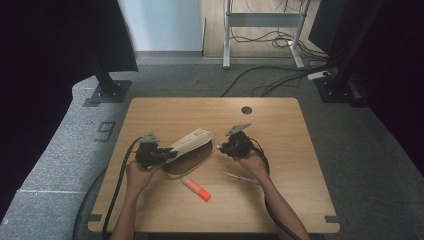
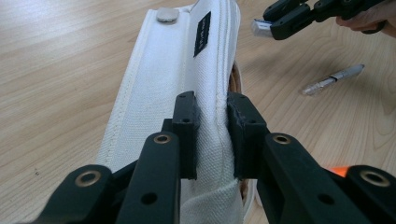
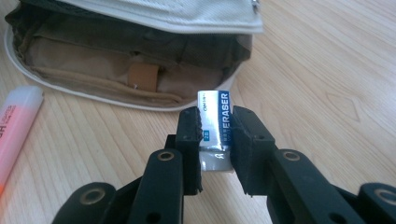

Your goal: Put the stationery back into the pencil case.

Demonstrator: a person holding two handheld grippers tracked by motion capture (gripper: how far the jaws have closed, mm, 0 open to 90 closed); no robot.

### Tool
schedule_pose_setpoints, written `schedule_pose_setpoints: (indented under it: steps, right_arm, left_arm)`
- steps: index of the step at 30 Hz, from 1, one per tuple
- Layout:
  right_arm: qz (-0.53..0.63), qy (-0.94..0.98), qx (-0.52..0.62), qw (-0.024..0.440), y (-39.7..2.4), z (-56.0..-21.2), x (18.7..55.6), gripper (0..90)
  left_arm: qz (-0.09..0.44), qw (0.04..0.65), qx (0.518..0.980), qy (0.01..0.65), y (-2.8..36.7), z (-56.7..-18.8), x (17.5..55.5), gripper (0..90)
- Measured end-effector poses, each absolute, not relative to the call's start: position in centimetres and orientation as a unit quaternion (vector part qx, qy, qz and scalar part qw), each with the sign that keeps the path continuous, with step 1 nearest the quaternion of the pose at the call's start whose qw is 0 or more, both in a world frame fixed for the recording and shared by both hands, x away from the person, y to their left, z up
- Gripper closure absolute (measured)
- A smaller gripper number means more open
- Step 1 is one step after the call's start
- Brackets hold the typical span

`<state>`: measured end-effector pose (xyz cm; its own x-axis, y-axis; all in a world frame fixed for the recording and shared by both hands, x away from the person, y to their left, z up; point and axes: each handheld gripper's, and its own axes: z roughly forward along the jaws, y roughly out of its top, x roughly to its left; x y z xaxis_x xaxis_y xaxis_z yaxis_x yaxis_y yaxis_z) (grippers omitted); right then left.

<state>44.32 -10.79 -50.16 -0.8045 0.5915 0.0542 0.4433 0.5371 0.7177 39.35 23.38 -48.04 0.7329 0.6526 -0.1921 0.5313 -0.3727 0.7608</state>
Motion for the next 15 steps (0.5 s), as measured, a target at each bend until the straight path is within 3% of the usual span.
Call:
schedule_pose_setpoints:
  steps: [15]
  right_arm:
    - [0.377, 0.875, 0.289, 0.096, -8.0, -50.4, 45.1, 71.6]
  left_arm:
    - [0.070, 0.431, 0.825, 0.357, 23.4, -48.0, 39.3, 74.7]
